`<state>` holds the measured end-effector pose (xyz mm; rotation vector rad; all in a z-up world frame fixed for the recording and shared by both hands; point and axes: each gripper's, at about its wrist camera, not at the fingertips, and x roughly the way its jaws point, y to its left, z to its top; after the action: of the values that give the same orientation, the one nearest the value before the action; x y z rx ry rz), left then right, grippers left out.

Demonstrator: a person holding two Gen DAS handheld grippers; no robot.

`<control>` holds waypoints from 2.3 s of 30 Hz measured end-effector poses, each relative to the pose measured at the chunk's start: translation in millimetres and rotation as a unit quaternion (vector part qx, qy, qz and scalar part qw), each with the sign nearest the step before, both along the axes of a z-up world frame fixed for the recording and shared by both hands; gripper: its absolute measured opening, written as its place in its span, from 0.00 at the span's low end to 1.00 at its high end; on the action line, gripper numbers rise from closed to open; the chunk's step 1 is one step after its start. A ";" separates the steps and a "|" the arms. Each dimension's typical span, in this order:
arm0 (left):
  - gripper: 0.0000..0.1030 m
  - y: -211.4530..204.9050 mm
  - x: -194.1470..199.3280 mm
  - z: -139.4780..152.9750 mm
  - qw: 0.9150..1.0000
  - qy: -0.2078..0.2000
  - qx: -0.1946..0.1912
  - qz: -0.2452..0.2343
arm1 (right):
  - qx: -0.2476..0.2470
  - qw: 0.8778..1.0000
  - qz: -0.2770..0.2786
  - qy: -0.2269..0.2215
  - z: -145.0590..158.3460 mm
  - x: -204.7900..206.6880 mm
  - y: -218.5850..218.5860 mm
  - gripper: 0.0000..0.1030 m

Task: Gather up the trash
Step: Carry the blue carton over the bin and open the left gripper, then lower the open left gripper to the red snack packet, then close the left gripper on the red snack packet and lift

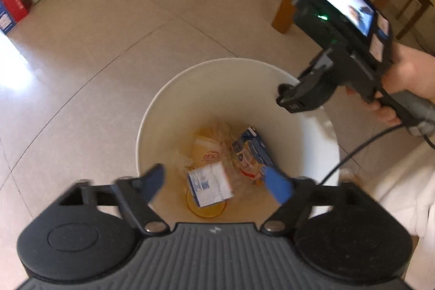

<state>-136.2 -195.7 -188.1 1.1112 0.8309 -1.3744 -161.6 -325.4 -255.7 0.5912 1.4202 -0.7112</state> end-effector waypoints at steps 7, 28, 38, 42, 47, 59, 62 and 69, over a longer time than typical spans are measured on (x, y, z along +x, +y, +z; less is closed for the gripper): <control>0.91 14.7 17.3 3.4 0.999 -0.011 -0.025 0.027 | -0.001 1.000 0.000 0.001 0.3 0.3 -0.5 0.14; 0.94 108.2 132.7 -93.5 0.946 0.026 -0.069 0.316 | -0.010 1.000 -0.002 0.005 -0.7 3.0 2.5 0.15; 0.94 138.6 192.9 -205.4 0.890 0.025 -0.012 0.456 | -0.014 1.000 -0.003 0.007 -1.5 3.3 4.2 0.15; 0.94 149.6 205.4 -233.3 0.874 0.024 -0.009 0.485 | -0.016 1.000 -0.002 0.007 -2.0 4.2 4.6 0.15; 0.94 148.9 211.0 -245.6 0.865 0.036 -0.020 0.500 | -0.020 1.000 0.000 0.008 -2.7 4.4 6.0 0.16; 0.97 136.2 214.6 -272.1 0.847 0.000 0.008 0.532 | -0.024 1.000 -0.003 0.007 -2.9 3.8 6.4 0.16; 0.99 132.2 213.5 -274.2 0.846 -0.006 0.009 0.533 | -0.024 1.000 -0.004 0.007 -2.9 3.7 6.6 0.16; 0.72 136.5 211.4 -261.7 0.845 -0.012 -0.017 0.535 | -0.024 1.000 -0.004 0.008 -2.7 4.0 6.4 0.16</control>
<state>75.3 -59.2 -449.8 0.4437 1.1452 -0.4158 -157.6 -319.0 -258.4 0.5550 1.4118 -0.7553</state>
